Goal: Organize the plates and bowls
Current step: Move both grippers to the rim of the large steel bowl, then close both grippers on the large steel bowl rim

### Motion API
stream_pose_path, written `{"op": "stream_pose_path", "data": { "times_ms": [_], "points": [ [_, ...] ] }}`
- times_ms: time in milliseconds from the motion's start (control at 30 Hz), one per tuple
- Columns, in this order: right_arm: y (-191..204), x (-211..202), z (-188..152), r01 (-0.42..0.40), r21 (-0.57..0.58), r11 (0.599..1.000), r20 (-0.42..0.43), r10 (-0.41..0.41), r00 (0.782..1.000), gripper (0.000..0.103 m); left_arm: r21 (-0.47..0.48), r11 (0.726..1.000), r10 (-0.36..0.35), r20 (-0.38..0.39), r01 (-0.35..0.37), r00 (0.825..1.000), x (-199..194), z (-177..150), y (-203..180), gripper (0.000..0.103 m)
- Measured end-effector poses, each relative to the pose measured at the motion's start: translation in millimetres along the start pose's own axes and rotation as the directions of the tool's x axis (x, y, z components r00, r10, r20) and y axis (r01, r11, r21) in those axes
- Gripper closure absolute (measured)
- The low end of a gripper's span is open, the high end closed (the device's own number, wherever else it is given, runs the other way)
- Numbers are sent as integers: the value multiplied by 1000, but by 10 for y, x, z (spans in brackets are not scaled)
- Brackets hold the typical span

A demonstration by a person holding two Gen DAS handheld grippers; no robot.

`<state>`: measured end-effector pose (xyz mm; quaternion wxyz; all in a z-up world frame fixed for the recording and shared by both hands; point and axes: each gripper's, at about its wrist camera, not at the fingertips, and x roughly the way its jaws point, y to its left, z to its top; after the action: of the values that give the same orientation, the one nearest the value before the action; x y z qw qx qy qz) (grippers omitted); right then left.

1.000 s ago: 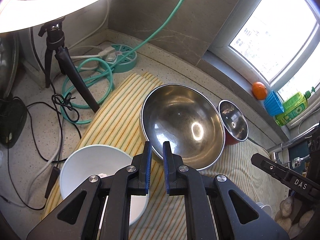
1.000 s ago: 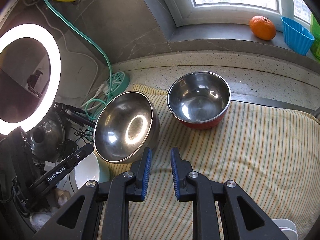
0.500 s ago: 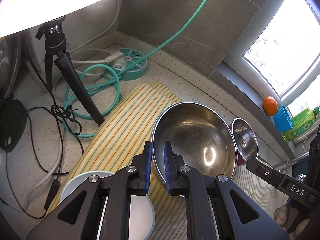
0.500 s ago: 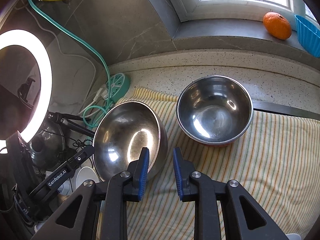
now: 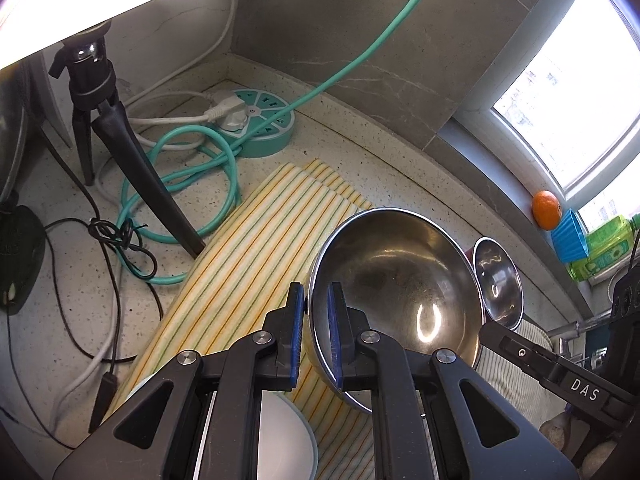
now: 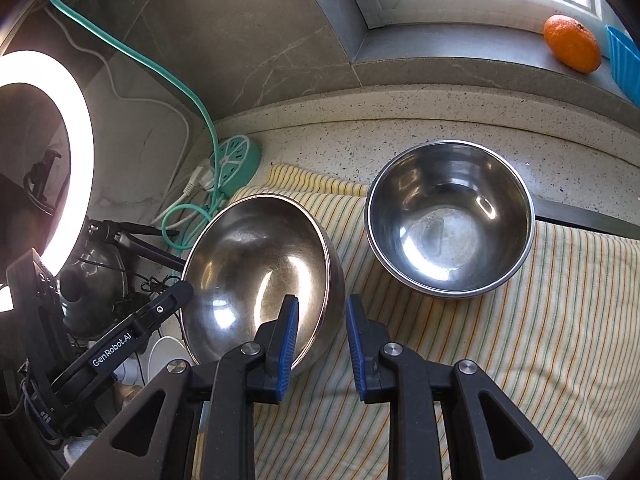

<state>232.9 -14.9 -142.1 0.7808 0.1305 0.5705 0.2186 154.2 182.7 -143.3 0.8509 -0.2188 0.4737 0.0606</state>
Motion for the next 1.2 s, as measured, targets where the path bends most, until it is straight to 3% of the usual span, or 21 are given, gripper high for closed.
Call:
{"op": "stream_pose_path", "data": {
  "times_ms": [333,633,1200],
  "points": [
    [8,107,32,-11,6,1000,-23,11,1000,82,-1,1000,-15,-29,15,999,85,15,33,93],
    [-31,157,54,9,13,1000,-34,-9,999,92,10,1000,-14,-42,14,999,145,9,34,93],
    [52,48,8,54,-30,998,-10,-55,998,93,10,999,-31,-53,31,998,93,-47,9,93]
  ]
}}
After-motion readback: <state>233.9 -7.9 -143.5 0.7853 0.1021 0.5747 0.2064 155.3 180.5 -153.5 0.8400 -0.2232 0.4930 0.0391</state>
